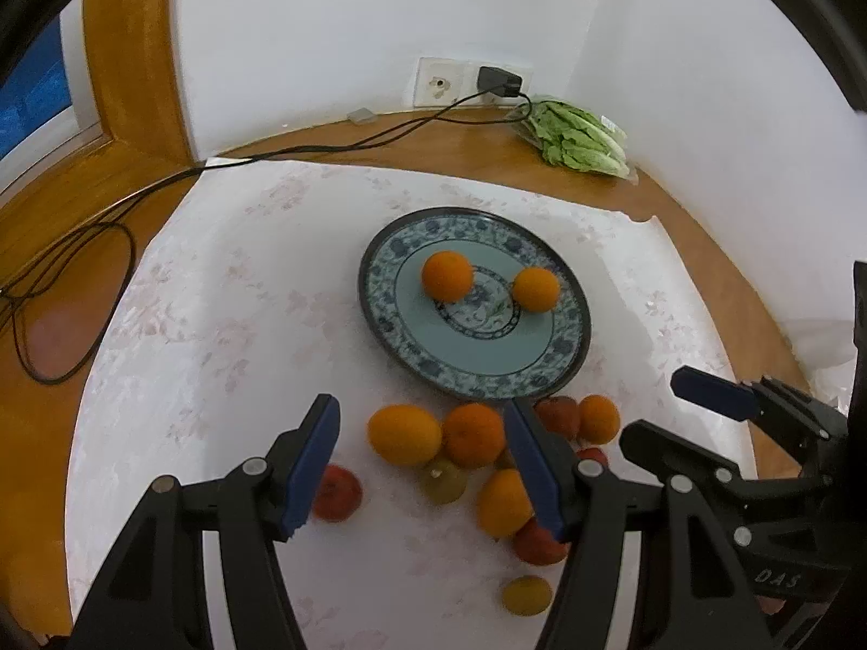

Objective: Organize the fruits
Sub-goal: 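Withdraw both grippers from the plate and move them toward the red apples, then close the left gripper on a red apple while the right gripper grasps another red apple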

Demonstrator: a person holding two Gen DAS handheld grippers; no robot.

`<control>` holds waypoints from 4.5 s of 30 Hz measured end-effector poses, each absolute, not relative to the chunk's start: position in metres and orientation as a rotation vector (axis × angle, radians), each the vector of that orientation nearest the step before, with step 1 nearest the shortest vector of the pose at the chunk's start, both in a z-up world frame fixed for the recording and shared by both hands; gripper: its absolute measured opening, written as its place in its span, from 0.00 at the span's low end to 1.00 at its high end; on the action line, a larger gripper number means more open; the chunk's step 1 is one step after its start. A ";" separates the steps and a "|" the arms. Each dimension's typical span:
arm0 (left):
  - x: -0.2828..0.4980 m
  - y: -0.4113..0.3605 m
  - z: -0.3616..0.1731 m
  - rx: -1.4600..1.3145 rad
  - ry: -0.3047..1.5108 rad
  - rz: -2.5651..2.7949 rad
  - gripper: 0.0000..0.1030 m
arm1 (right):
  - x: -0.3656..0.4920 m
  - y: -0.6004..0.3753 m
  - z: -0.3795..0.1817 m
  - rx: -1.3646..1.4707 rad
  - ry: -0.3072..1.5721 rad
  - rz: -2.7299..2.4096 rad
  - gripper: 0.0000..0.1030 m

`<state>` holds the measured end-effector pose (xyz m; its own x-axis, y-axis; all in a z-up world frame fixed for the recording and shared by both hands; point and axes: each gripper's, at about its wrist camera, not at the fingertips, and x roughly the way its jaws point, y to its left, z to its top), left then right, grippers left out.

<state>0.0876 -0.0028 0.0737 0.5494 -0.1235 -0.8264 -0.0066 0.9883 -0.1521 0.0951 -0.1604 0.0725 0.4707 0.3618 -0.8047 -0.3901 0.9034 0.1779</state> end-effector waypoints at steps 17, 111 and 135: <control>0.068 0.017 0.058 -0.167 1.016 -0.025 0.65 | 0.071 -0.153 0.056 -0.025 1.013 0.461 0.66; 0.061 0.035 0.015 -0.196 1.012 -0.075 0.31 | 0.045 -0.163 0.020 0.052 1.028 0.486 0.43; 0.045 0.039 0.028 -0.209 0.985 -0.076 0.31 | 0.041 -0.115 0.021 -0.148 0.985 0.531 0.39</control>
<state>0.0454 0.0391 0.0282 0.5521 -0.1587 -0.8186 -0.0306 0.9772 -0.2101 0.0407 -0.1149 0.0214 0.4378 0.3592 -0.8242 -0.4906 0.8637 0.1158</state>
